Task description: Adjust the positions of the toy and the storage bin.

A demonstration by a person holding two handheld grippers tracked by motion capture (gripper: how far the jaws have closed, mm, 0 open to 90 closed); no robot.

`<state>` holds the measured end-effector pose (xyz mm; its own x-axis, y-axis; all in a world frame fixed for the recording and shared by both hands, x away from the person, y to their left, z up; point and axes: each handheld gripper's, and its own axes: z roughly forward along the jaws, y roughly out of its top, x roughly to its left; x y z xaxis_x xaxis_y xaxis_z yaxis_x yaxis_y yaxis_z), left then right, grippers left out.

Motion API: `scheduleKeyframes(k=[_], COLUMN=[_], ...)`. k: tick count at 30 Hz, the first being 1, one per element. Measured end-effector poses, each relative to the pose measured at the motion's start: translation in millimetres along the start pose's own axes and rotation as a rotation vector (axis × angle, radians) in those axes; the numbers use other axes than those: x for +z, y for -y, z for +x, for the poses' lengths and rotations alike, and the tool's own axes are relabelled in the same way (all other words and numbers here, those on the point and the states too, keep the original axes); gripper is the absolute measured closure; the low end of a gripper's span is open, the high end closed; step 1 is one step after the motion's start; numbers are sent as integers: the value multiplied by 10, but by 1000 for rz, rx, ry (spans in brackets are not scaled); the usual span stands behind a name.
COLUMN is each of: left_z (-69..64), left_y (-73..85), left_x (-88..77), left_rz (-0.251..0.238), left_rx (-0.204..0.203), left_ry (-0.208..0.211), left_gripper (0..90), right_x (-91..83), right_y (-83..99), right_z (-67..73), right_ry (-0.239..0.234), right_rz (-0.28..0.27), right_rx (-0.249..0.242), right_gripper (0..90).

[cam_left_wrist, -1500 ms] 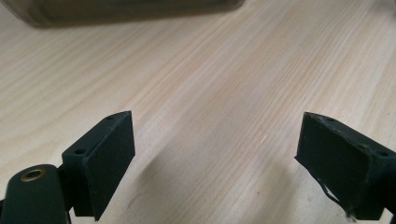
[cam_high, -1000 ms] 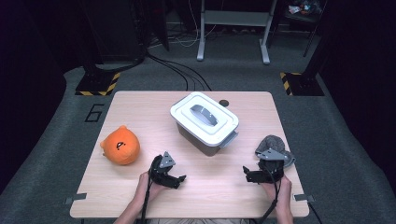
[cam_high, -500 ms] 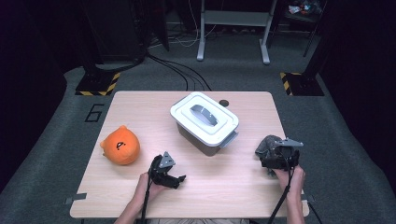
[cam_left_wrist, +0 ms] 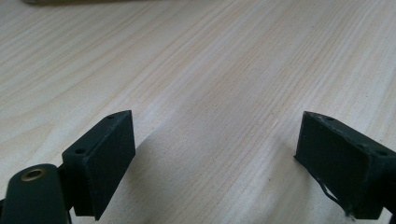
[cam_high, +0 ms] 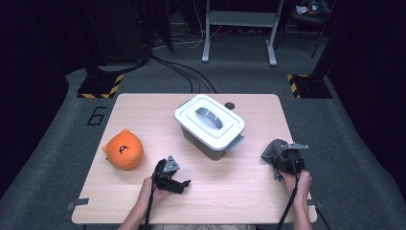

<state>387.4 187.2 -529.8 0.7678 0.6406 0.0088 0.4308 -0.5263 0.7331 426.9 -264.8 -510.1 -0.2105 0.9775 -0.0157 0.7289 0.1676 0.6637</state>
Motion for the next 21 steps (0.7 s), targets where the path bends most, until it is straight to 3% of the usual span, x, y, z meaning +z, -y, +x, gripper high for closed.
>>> scheduleKeyframes(k=[2,6,11,21], left_z=[0,0,0,9], left_y=[0,0,1,0], left_x=[0,-2,-1,-4], left_rz=[0,1,0,0], left_rx=[0,2,-1,-2], left_ry=[0,-1,-4,-11], left_gripper=[115,116,116,116], right_x=[2,-2,-149,-444], right_y=[17,46,38,77], right_z=[-6,0,68,671], right_ry=[8,22,-28,-150], right_rz=[-17,-50,-100,-131], right_rx=[11,-21,-32,-164], right_gripper=[615,699,708,706])
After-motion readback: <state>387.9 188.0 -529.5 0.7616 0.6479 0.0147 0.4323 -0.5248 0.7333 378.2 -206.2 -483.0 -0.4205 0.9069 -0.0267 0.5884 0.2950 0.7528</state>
